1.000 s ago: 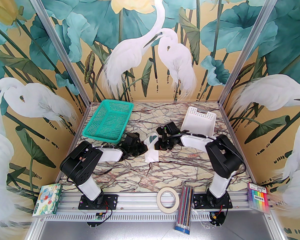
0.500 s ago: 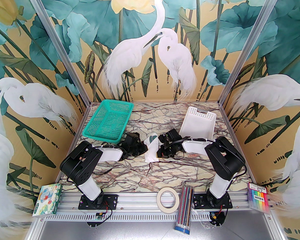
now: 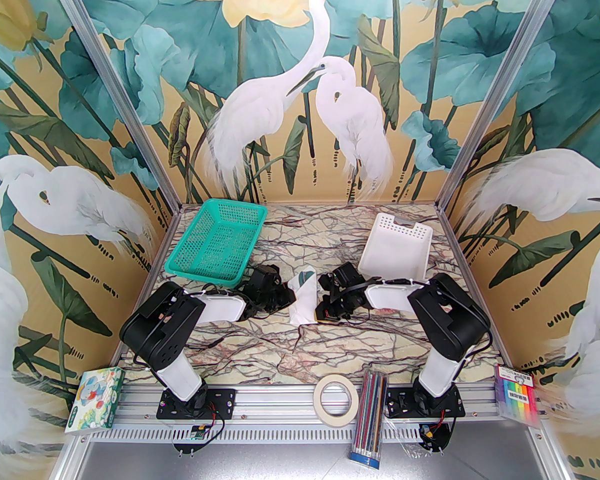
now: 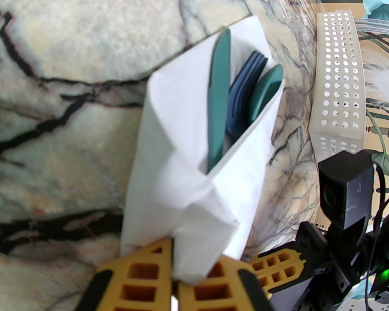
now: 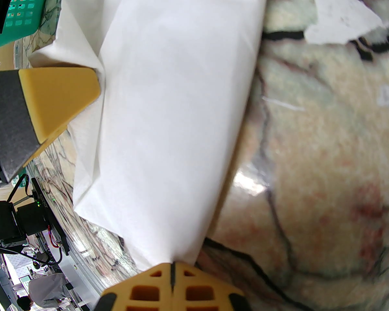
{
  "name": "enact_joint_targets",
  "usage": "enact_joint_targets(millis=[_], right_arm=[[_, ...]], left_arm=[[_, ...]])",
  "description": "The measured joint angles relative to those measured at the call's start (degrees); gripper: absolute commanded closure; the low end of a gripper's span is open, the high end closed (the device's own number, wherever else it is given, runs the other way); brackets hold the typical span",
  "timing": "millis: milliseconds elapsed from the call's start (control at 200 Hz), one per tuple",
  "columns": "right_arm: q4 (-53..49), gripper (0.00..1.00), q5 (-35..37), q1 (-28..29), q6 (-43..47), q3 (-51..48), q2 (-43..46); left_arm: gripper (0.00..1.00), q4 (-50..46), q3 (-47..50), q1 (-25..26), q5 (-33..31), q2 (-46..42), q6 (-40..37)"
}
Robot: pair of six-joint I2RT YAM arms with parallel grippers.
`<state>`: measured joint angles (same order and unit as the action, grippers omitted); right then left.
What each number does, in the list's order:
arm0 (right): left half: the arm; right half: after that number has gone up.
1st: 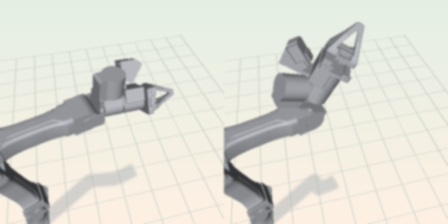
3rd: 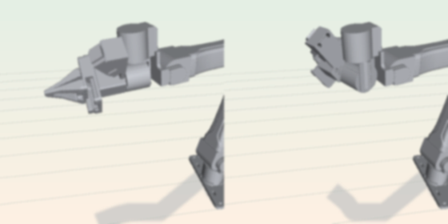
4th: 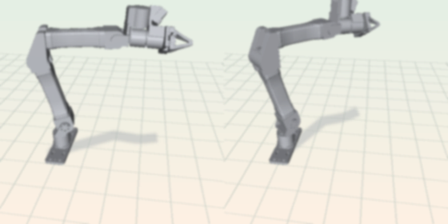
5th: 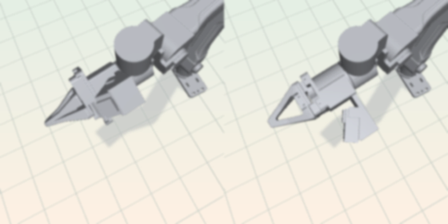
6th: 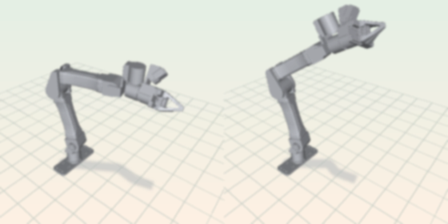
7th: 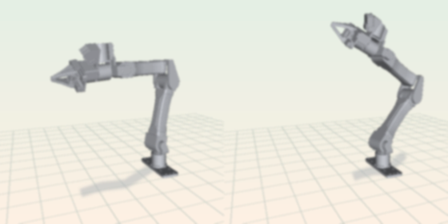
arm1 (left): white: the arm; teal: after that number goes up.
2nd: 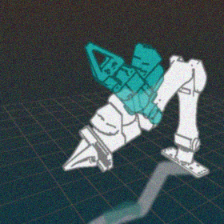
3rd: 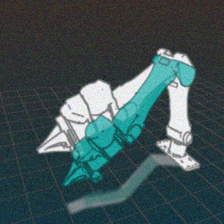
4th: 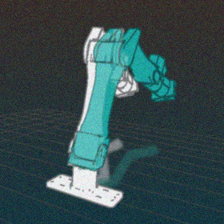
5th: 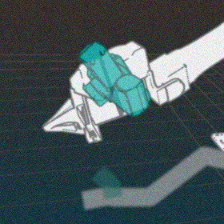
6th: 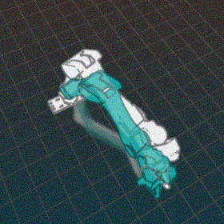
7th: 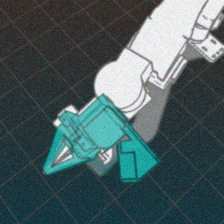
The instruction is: Place the utensils on the paper napkin and roll it up
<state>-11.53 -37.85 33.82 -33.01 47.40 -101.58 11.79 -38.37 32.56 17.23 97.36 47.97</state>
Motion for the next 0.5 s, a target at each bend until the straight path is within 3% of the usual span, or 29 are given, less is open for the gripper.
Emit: enact_joint_targets(millis=[500], right_arm=[[0.17,0.96,-0.15,0.00,0.22,0.46,-0.98]], left_arm=[[0.90,-5.35,-1.42,0.92,-0.17,-6.21,-2.62]])
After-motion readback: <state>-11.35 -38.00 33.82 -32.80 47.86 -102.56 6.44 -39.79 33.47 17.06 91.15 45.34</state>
